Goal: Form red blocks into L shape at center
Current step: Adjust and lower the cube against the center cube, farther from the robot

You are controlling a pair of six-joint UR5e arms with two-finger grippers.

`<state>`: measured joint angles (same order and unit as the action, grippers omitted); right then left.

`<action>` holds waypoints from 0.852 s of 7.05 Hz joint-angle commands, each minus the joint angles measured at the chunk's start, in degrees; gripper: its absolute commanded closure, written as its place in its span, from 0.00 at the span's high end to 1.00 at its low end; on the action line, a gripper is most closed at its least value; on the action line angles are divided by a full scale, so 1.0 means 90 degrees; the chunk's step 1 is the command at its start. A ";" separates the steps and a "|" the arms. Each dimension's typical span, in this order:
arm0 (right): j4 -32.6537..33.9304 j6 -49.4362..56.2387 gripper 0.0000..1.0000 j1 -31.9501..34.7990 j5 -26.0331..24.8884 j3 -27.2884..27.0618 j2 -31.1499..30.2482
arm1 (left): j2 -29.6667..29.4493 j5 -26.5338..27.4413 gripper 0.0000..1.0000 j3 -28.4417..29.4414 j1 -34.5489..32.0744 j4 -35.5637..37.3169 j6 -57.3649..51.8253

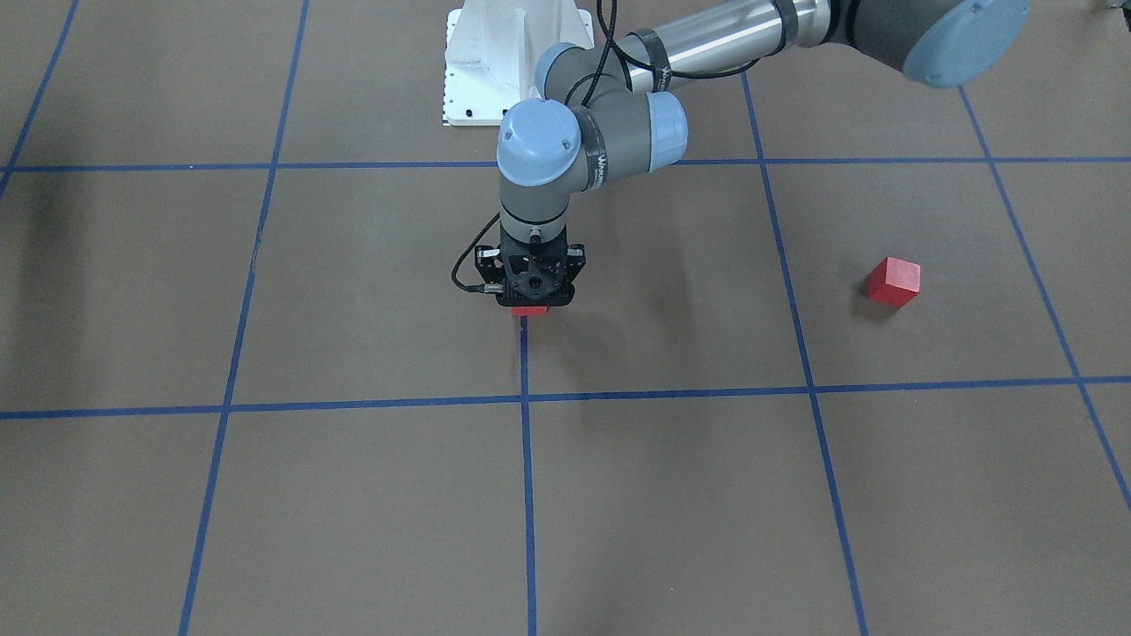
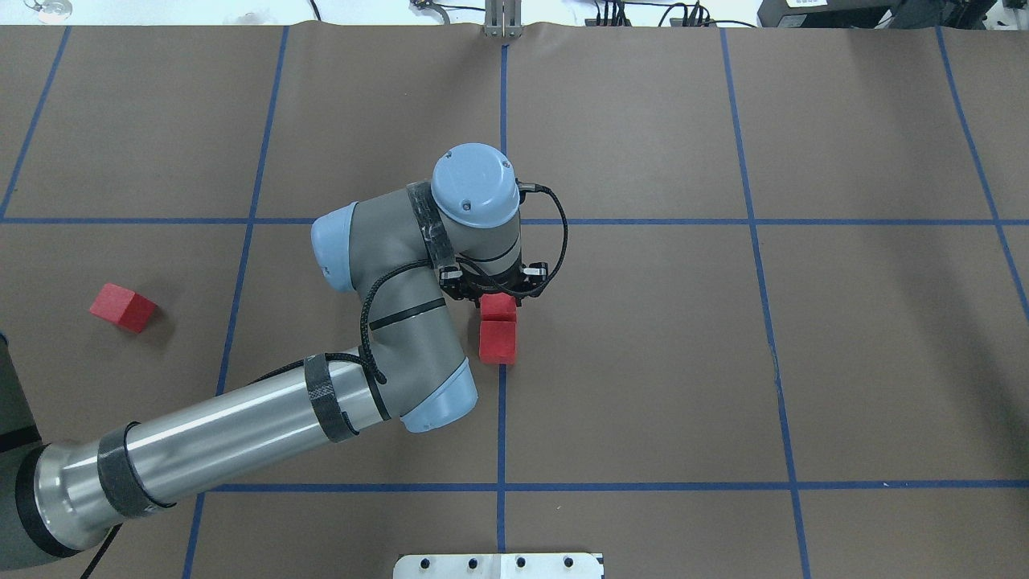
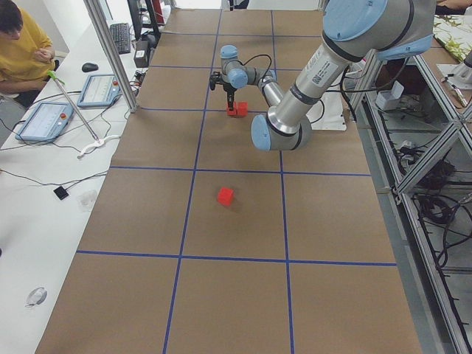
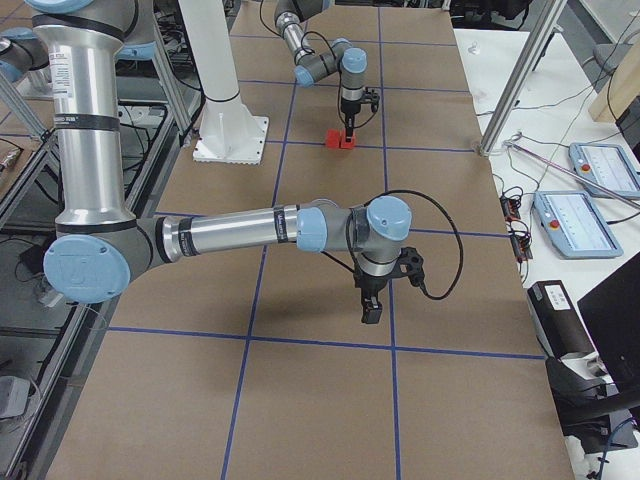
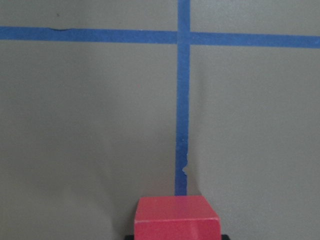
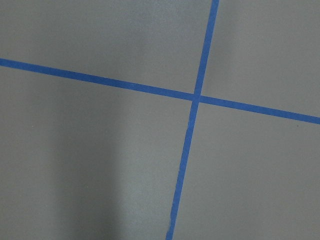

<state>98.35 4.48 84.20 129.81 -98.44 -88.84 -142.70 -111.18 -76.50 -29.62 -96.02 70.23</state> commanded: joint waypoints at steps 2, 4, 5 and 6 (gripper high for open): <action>0.0000 -0.0010 0.99 0.0000 0.0000 0.0000 0.0007 | 0.0006 0.0000 0.45 -0.0006 0.0000 0.0005 0.0009; 0.0000 0.0000 0.99 0.0000 0.0000 0.0000 0.0007 | 0.0006 0.0000 0.50 -0.0016 0.0000 -0.0005 0.0000; 0.0000 0.0000 0.99 0.0000 0.0000 0.0000 0.0007 | 0.0006 0.0000 0.50 -0.0016 0.0000 -0.0005 0.0000; 0.0000 0.0000 0.99 0.0000 0.0000 0.0000 0.0007 | 0.0006 0.0000 0.51 -0.0016 0.0000 -0.0005 -0.0010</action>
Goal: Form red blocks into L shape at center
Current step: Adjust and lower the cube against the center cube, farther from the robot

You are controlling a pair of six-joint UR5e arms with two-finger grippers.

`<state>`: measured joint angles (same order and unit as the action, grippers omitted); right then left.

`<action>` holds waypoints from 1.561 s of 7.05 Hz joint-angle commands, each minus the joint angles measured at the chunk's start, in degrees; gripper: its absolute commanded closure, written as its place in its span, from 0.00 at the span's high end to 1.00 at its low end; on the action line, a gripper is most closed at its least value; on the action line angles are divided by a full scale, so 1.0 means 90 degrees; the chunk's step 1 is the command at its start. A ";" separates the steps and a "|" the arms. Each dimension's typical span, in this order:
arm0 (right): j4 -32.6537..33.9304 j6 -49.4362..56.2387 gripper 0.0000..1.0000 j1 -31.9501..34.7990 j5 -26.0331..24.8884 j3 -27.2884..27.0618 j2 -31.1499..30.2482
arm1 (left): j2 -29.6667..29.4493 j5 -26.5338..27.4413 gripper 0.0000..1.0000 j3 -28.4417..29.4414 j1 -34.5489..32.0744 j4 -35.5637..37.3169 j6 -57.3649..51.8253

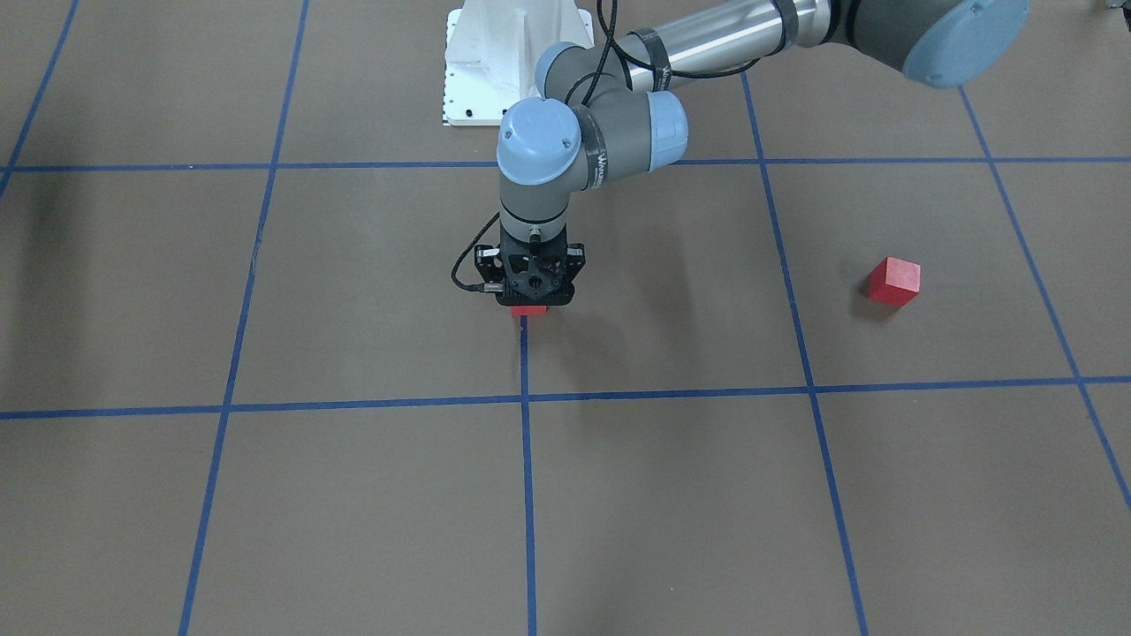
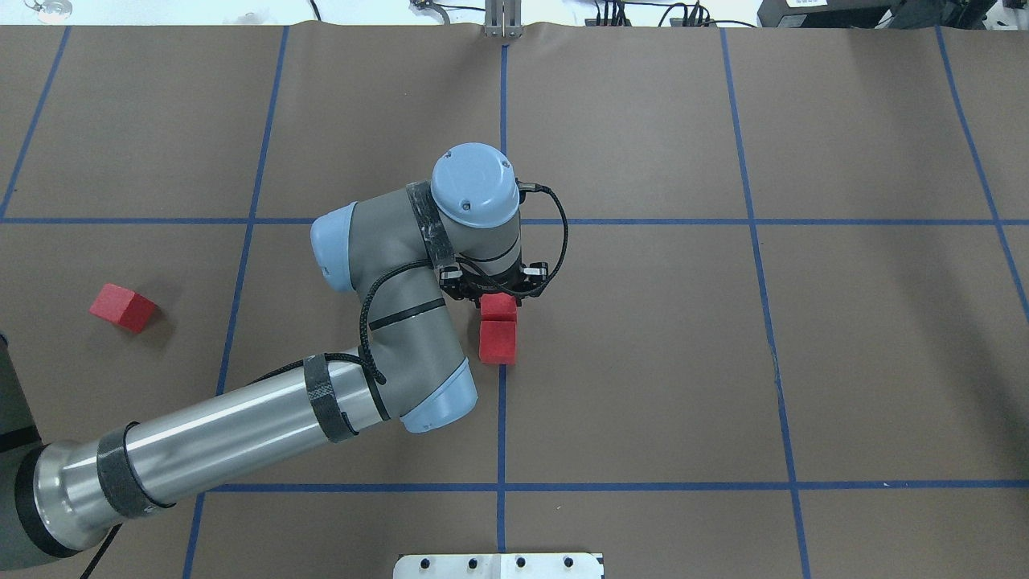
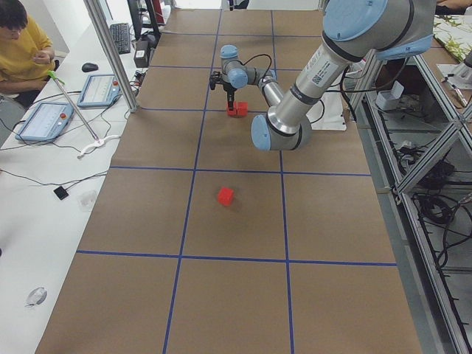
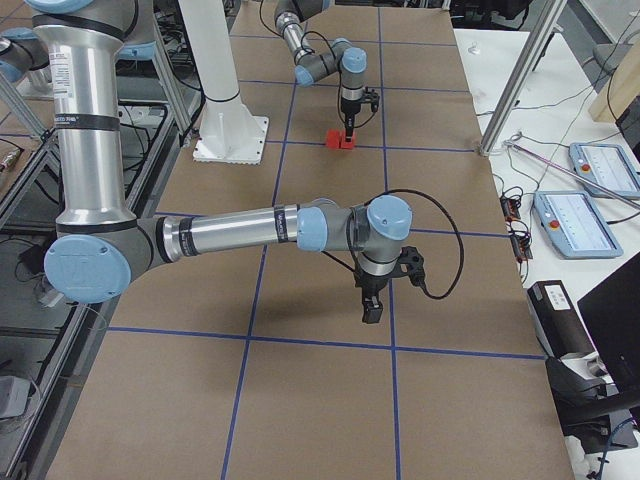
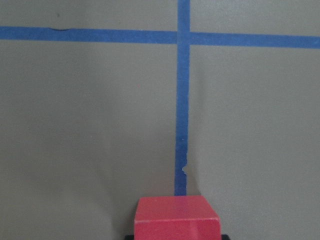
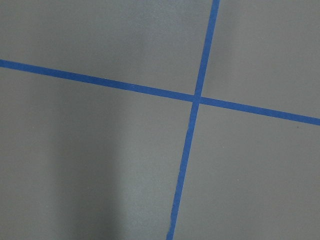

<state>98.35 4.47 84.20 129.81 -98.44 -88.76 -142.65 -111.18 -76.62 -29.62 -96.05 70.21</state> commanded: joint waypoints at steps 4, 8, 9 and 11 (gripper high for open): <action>0.0000 0.0001 0.99 0.0000 0.0000 0.0029 0.0009 | 0.0000 0.0000 0.62 -0.0002 -0.0010 -0.0002 -0.0047; 0.0000 0.0001 0.99 0.0000 0.0000 0.0039 0.0009 | 0.0000 0.0000 1.00 -0.0011 -0.0029 -0.0011 -0.0086; 0.0000 0.0001 0.99 0.0000 0.0000 0.0039 0.0009 | 0.0000 -0.0010 1.00 -0.0050 -0.0078 0.0008 -0.0086; 0.0000 0.0001 0.99 0.0000 0.0000 0.0059 0.0028 | 0.0000 -0.0107 1.00 -0.0487 -0.0233 0.0483 -0.0202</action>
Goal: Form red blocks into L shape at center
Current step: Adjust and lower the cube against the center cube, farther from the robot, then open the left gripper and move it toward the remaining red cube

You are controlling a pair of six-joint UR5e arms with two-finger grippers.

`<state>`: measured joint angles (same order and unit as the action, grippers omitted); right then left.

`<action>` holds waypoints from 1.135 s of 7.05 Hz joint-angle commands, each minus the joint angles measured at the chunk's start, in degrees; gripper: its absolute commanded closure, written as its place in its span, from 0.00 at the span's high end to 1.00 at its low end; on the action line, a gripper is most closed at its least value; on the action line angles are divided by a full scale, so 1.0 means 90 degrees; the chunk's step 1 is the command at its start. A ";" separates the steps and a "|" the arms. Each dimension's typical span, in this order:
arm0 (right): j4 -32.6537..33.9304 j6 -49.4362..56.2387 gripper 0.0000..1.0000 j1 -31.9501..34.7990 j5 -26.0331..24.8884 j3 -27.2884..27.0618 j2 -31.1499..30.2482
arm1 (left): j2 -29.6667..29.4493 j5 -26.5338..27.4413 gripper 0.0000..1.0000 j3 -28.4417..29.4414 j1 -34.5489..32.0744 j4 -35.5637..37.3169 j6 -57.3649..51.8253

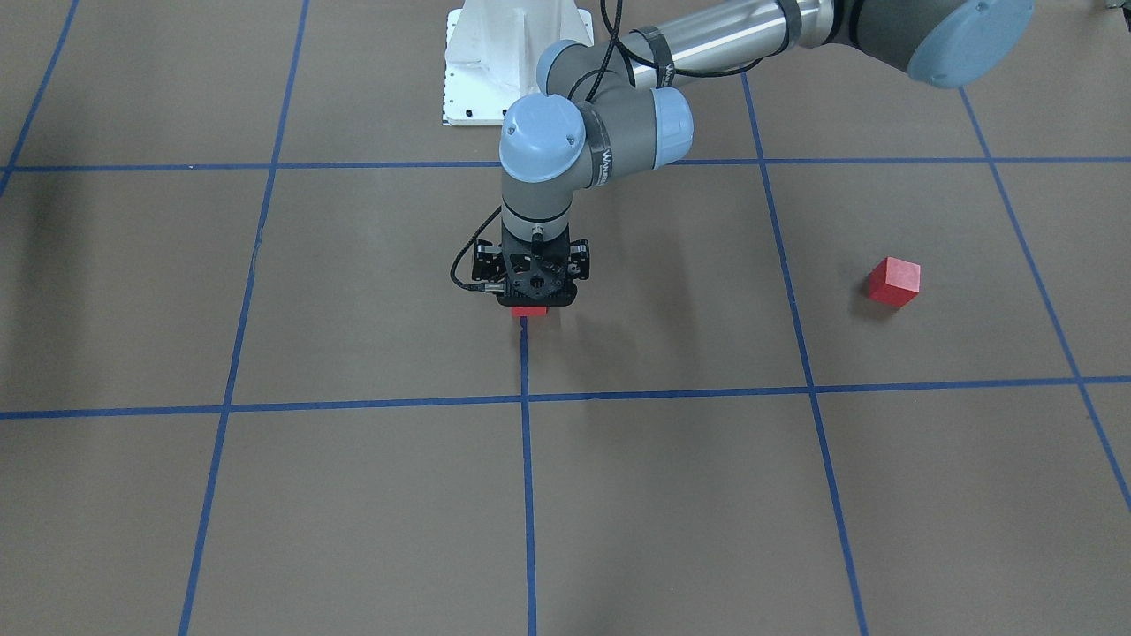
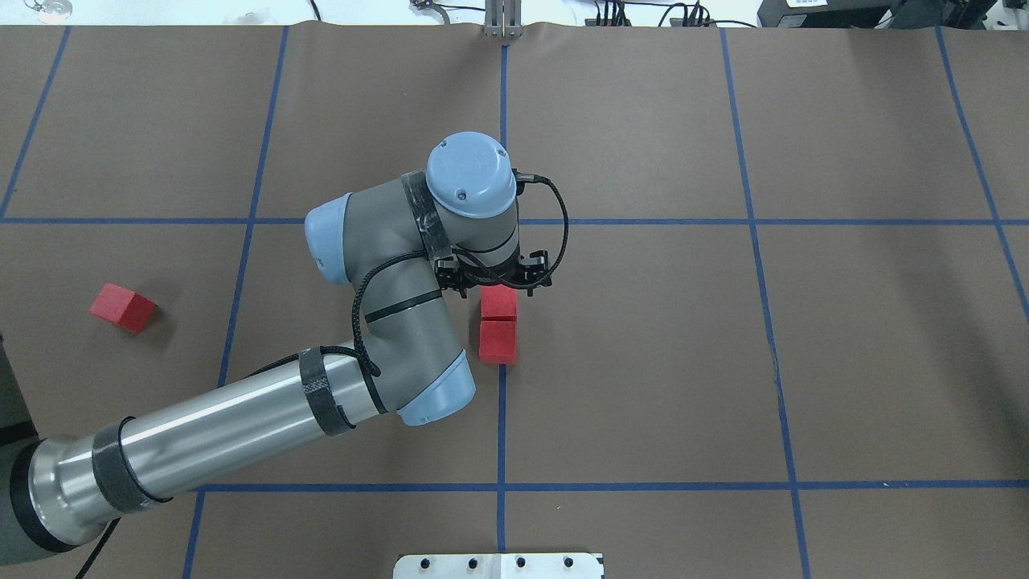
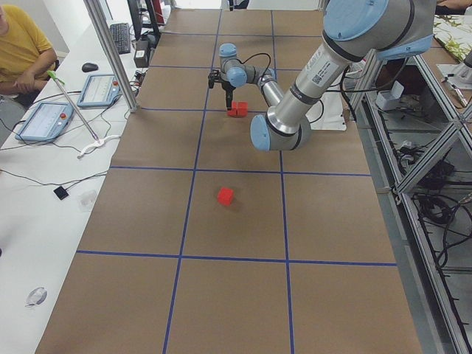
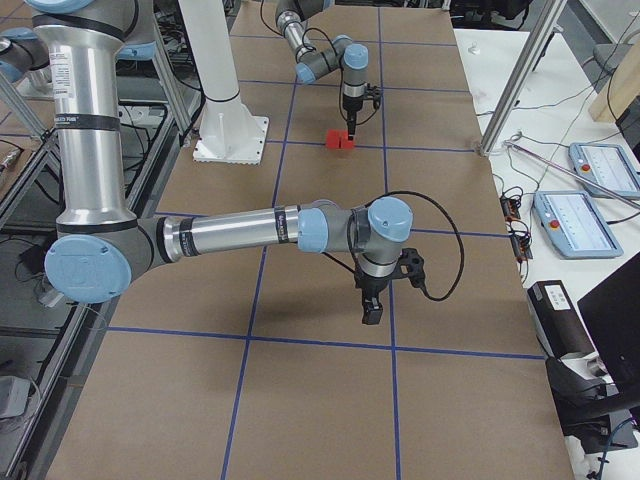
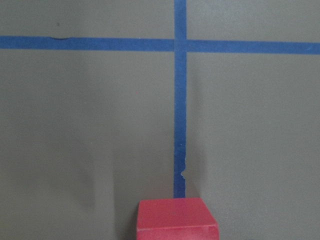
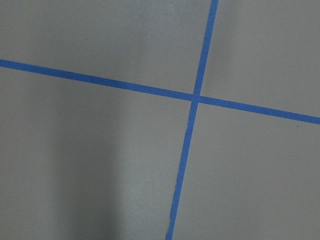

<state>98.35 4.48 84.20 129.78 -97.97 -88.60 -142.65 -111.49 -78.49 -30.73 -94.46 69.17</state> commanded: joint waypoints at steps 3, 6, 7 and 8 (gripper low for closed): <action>0.0000 0.0000 0.99 0.0000 0.0004 0.0017 0.0010 | 0.1495 -0.0346 1.00 -0.2170 -0.0547 0.0925 -0.1995; 0.0000 0.0000 0.99 0.0000 0.0004 0.0017 0.0000 | 0.3666 -0.1078 1.00 -0.3134 -0.1844 0.0838 -0.4881; 0.0000 0.0000 0.99 0.0000 0.0004 0.0017 0.0000 | 0.4184 -0.1331 1.00 -0.3144 -0.2245 0.0828 -0.5618; 0.0000 0.0000 0.99 0.0000 0.0004 0.0017 0.0000 | 0.4731 -0.1343 1.00 -0.3125 -0.2587 0.0499 -0.6457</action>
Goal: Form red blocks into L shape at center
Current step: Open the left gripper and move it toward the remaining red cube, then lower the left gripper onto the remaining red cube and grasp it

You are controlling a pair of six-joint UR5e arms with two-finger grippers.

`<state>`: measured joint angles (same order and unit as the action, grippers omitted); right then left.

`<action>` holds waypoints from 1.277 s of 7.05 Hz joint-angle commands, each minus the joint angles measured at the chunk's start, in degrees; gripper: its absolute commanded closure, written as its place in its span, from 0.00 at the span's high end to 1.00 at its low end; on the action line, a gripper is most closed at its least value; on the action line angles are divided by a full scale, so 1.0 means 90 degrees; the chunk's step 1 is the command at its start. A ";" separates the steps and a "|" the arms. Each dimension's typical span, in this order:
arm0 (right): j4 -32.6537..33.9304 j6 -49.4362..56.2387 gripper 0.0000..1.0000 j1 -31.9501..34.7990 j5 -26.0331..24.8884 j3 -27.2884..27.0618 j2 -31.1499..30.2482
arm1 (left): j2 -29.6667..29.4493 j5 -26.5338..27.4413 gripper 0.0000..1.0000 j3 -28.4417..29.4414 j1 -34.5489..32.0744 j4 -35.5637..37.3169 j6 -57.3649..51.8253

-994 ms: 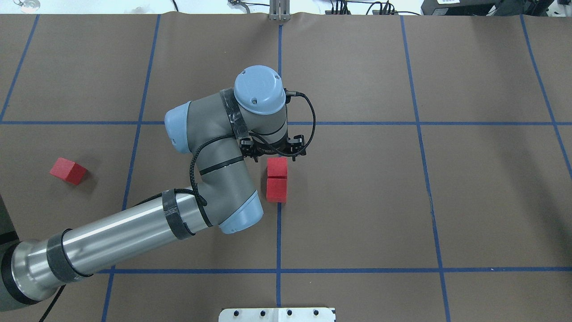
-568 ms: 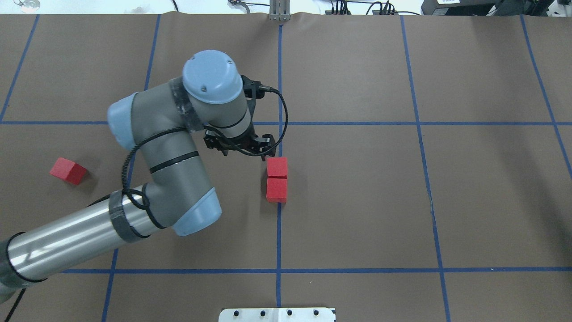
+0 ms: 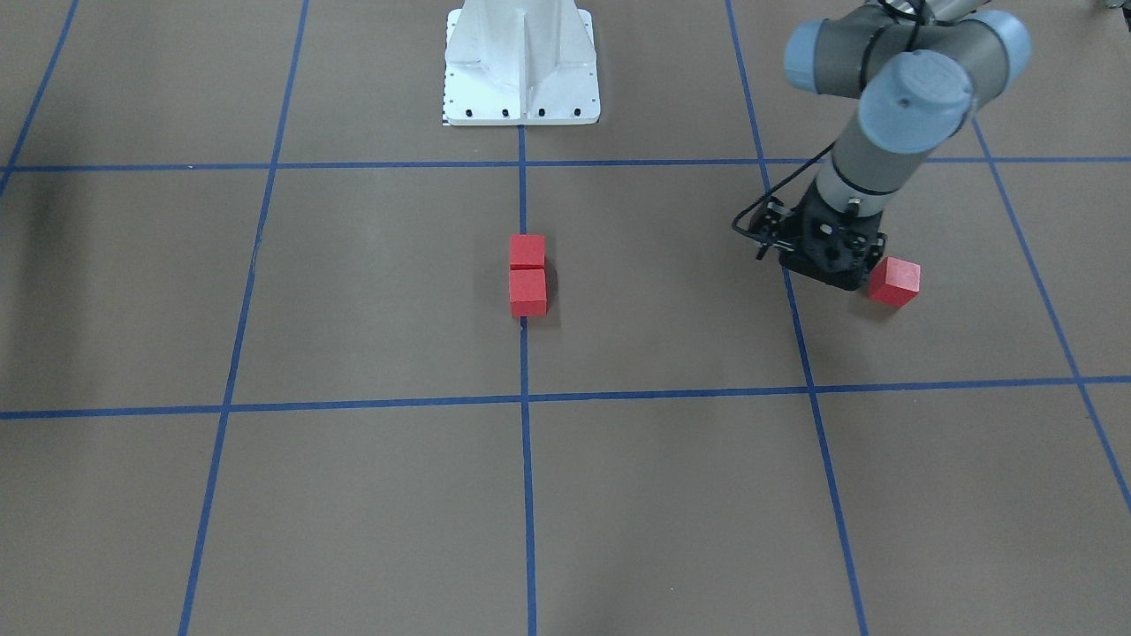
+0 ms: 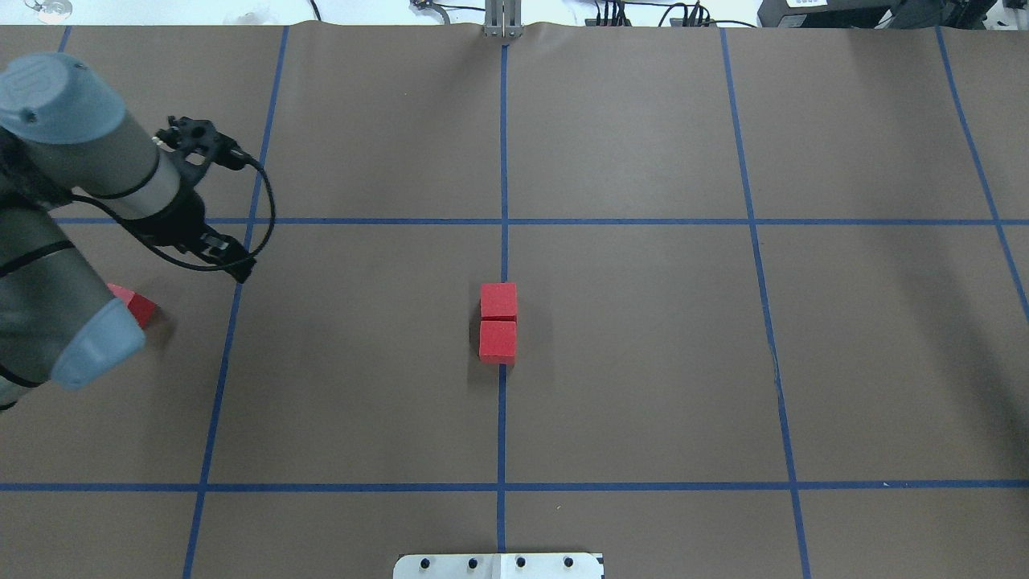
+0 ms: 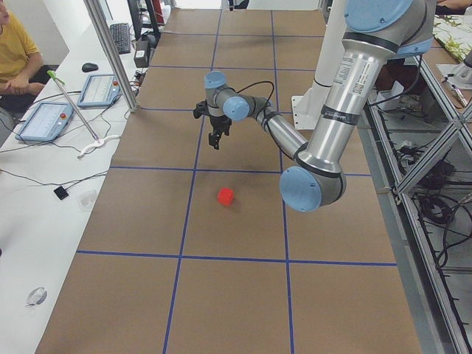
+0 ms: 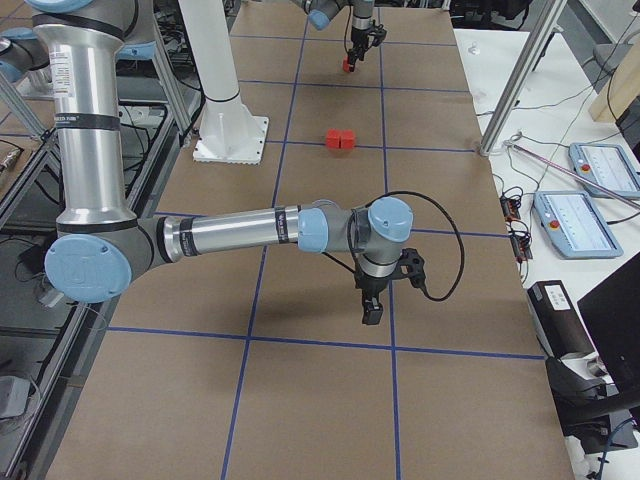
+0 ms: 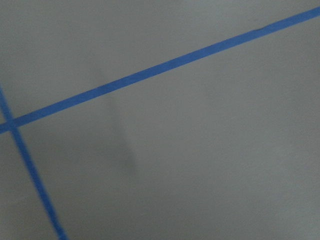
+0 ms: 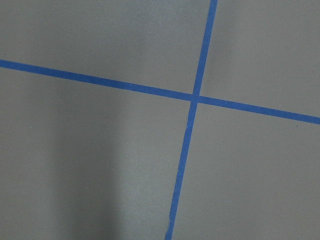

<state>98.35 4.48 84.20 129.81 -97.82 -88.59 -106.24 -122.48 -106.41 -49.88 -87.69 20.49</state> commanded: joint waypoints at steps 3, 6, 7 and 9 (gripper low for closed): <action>0.0000 0.0000 0.99 0.0000 0.0000 0.0010 0.0000 | 0.1539 -0.0131 0.99 0.0027 -0.0551 -0.0879 -0.0252; 0.0000 0.0010 0.99 0.0000 0.0000 0.0010 0.0000 | 0.1726 -0.0122 0.99 0.1009 -0.0483 -0.2876 0.0913; 0.0000 0.0000 0.99 0.0000 0.0000 0.0010 0.0000 | 0.1726 -0.0131 0.99 0.1081 -0.0483 -0.3184 0.1294; 0.0000 0.0010 0.99 0.0000 -0.0010 0.0010 0.0000 | 0.1707 -0.0131 0.99 0.1062 -0.0463 -0.3187 0.1366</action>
<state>98.35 4.55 84.20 129.76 -97.73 -88.59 -90.79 -123.65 -97.04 -54.17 -115.72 32.03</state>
